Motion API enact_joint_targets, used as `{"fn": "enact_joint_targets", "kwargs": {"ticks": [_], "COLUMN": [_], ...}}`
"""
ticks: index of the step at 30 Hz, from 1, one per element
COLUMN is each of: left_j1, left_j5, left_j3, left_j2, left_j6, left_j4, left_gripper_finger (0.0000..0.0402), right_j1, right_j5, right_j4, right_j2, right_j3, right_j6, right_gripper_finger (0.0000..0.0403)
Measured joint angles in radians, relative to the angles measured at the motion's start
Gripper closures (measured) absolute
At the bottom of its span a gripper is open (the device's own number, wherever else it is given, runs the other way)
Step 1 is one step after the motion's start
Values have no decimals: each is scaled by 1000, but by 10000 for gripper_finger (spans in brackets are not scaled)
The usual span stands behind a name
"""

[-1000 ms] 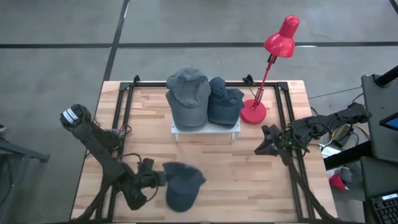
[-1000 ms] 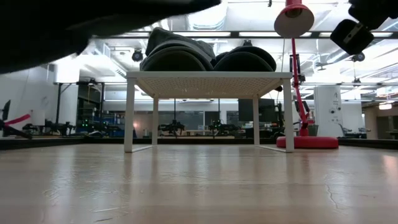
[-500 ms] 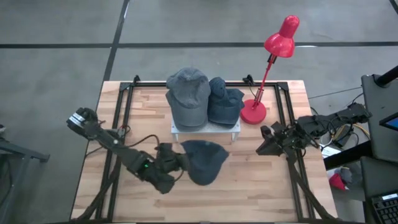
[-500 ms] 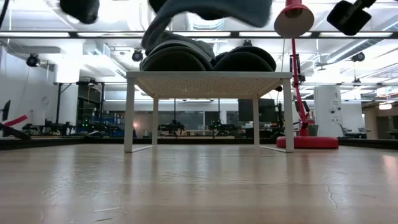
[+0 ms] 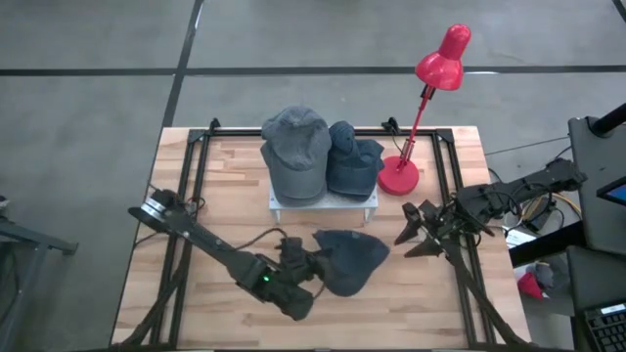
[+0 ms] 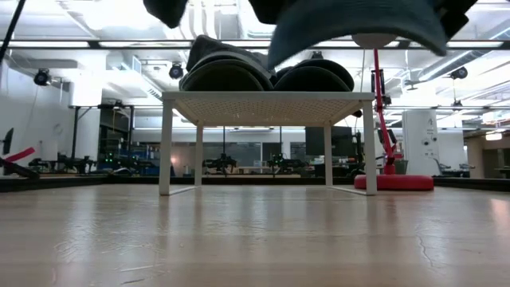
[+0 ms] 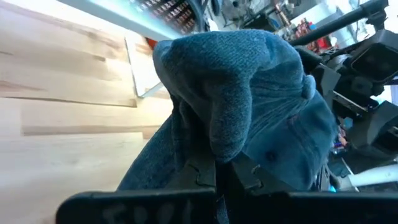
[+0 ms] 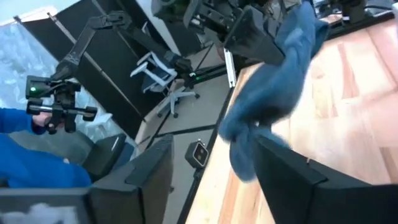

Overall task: Pick & Place hat
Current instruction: Stack the blue cap on the blue caps on the shelf

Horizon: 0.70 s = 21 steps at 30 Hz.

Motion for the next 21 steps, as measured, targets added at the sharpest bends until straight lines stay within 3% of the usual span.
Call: {"fn": "enact_joint_targets", "kwargs": {"ticks": [9,21], "left_j1": [12,24], "left_j5": [-54,-84], "left_j3": [113,143], "left_j2": [125,153], "left_j6": [3,14], "left_j4": [0,0], "left_gripper_finger": [401,401], "right_j1": [0,0], "right_j5": [-20,-68], "right_j4": [-106,-216], "right_j2": [94,213], "right_j3": [112,179], "right_j6": [-25,9], "right_gripper_finger": [149,110]}}
